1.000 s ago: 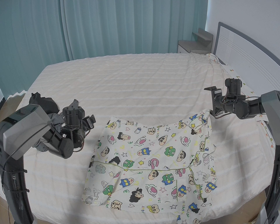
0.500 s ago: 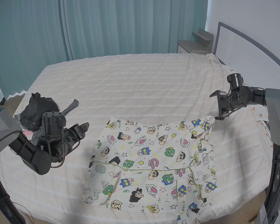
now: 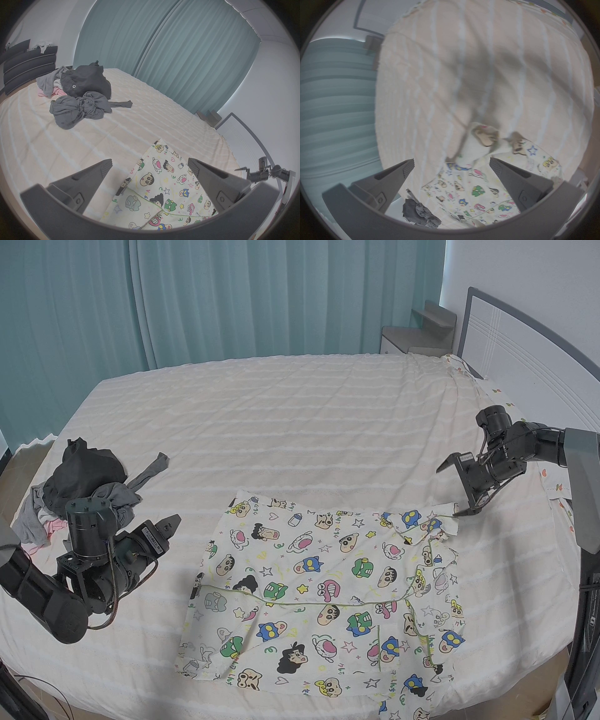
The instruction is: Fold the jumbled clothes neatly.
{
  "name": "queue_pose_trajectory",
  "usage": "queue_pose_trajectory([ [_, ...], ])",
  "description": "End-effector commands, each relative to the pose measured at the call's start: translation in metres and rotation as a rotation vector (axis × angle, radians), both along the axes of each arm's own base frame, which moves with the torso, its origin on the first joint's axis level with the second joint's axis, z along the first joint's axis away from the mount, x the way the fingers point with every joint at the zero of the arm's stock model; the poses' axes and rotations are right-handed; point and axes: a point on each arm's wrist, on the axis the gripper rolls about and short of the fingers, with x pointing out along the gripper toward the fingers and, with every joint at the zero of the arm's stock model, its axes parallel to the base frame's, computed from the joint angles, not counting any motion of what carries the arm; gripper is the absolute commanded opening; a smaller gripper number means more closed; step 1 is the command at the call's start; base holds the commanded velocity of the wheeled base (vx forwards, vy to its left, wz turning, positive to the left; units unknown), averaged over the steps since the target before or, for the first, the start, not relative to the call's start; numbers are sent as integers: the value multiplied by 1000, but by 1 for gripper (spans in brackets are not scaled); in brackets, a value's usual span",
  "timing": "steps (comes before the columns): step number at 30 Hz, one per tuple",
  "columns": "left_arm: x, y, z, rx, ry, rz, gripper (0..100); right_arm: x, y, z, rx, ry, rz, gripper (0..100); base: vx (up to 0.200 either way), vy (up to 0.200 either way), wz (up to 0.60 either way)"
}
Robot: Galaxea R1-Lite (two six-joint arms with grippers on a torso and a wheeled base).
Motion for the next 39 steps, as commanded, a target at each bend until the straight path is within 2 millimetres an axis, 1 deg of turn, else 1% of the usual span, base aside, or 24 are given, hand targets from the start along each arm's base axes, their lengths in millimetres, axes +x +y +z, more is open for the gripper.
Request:
queue_pose_trajectory([
  [1, -8, 1, -3, 1, 6, -2, 100, -10, 10, 32, -7, -128, 38, 100, 0, 0, 0],
  [3, -12, 3, -7, 2, 24, -1, 100, -23, 20, 20, -66, -109, 122, 100, 0, 0, 0],
  [4, -14, 3, -8, 3, 29, -2, 100, -26, 22, 18, -82, -107, 142, 100, 0, 0, 0],
  [5, -18, 3, -10, 1, 38, -4, 100, -38, 30, 10, -117, -108, 202, 100, 0, 0, 0],
  [8, -28, -3, -5, -73, 30, -35, 100, -63, 47, 3, -127, -161, 268, 100, 0, 0, 0],
  [9, -33, -6, -2, -115, 26, -64, 100, -71, 55, -4, -143, -184, 301, 100, 0, 0, 0],
  [11, -40, -9, 2, -161, 24, -103, 100, -80, 62, -13, -176, -206, 352, 100, 0, 0, 0],
  [13, -55, -10, 5, -224, 34, -185, 100, -100, 71, -34, -265, -228, 445, 100, 0, 0, 0],
  [15, -62, -10, 4, -239, 50, -229, 100, -109, 78, -43, -297, -258, 479, 100, 0, 0, 0],
  [17, -67, -9, -1, -244, 83, -270, 100, -121, 84, -45, -296, -314, 498, 100, 0, 0, 0],
  [18, -67, -9, -1, -244, 83, -270, 100, -121, 84, -45, -296, -314, 498, 100, 0, 0, 0],
  [19, -67, -10, -4, -245, 105, -307, 100, -134, 89, -43, -289, -353, 512, 100, 0, 0, 0],
  [20, -67, -11, -8, -243, 127, -331, 100, -143, 91, -42, -286, -369, 523, 100, 0, 0, 0],
  [23, -69, -21, -19, -240, 216, -390, 100, -173, 98, -33, -285, -403, 561, 100, 0, 0, 0],
  [24, -70, -25, -26, -227, 275, -399, 100, -185, 97, -26, -285, -423, 563, 100, 0, 0, 0],
  [27, -76, -31, -39, -225, 402, -404, 100, -210, 89, -13, -283, -468, 553, 100, 0, 0, 0],
  [29, -80, -34, -43, -292, 470, -369, 100, -227, 79, -3, -272, -516, 524, 100, 0, 0, 0],
  [30, -80, -34, -43, -292, 470, -369, 100, -227, 79, -3, -272, -516, 524, 100, 0, 0, 0],
  [31, -83, -36, -44, -355, 511, -336, 100, -237, 69, 5, -261, -560, 479, 100, 0, 0, 0],
  [33, -88, -39, -47, -379, 548, -330, 100, -244, 59, 8, -261, -594, 440, 100, 0, 0, 0],
  [36, -95, -41, -52, -383, 601, -318, 100, -252, 46, 8, -268, -616, 393, 100, 0, 0, 0],
  [39, -100, -42, -55, -395, 637, -301, 100, -255, 37, 0, -278, -625, 354, 100, 0, 0, 0],
])
